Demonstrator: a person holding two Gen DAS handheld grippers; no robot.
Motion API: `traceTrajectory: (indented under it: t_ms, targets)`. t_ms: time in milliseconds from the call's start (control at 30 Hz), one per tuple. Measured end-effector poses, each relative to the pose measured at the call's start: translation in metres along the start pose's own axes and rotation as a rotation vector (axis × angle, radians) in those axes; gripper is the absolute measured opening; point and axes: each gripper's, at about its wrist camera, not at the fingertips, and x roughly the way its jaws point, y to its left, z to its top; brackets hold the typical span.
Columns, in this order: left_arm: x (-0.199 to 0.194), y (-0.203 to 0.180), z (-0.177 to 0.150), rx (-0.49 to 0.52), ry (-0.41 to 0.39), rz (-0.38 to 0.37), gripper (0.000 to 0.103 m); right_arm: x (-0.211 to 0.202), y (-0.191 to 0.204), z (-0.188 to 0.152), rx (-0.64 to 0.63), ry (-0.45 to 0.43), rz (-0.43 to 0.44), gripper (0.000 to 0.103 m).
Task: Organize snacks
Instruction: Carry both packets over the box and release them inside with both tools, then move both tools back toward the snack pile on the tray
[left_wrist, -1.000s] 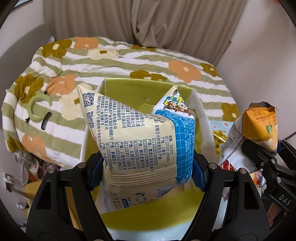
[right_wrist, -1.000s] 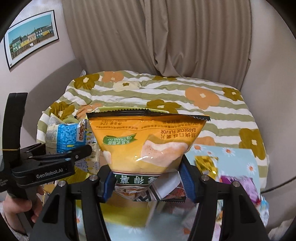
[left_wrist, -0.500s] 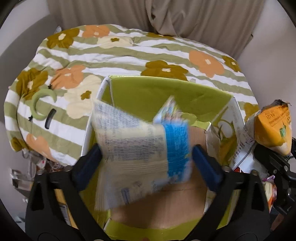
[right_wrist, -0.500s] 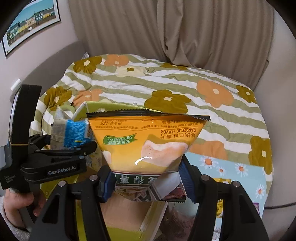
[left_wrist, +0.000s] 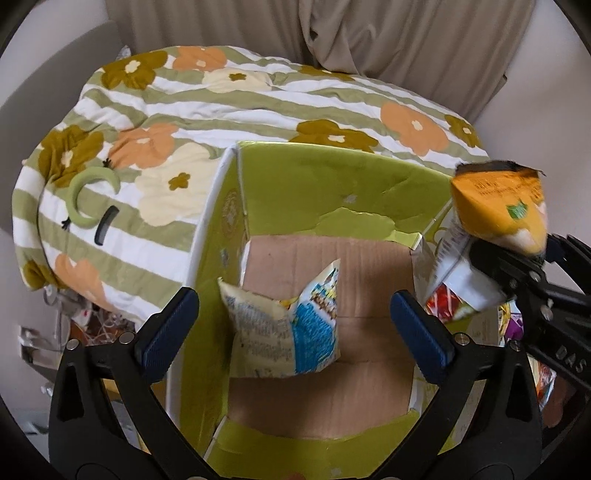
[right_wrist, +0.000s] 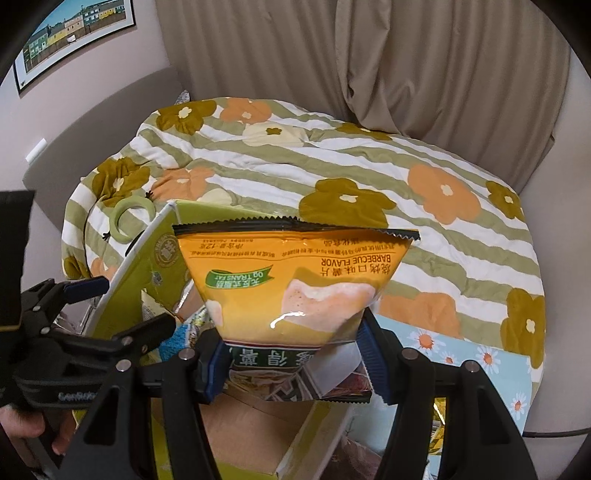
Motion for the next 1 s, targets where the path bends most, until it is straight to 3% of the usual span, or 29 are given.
traceTrajectory:
  t_ms: [233,300,333,400,433,733,1000]
  targets:
    - [-0.009,0.018,-0.015,-0.036,0.003,0.025,0.102,0.013,0.009,0.009,-0.019,0.001,0.028,0.058]
    - [-0.009,0.022,-0.018,-0.043,0.008,0.030,0.102,0.016,0.011,0.010,-0.017,-0.007,0.024,0.062]
    - [-0.010,0.024,-0.020,-0.044,0.011,0.034,0.102,0.018,0.011,0.010,-0.019,-0.014,0.020,0.067]
    - [-0.011,0.026,-0.022,-0.042,0.012,0.038,0.102,0.019,0.013,0.010,-0.014,-0.027,0.028,0.099]
    - [-0.011,0.027,-0.024,-0.041,0.012,0.040,0.102,0.019,0.013,0.009,-0.010,-0.034,0.031,0.103]
    - [-0.025,0.029,-0.033,-0.039,-0.003,0.034,0.102,0.008,0.022,-0.007,-0.015,-0.051,0.032,0.103]
    - [-0.070,0.027,-0.041,-0.017,-0.073,0.030,0.102,-0.031,0.030,-0.015,0.008,-0.109,0.024,0.103]
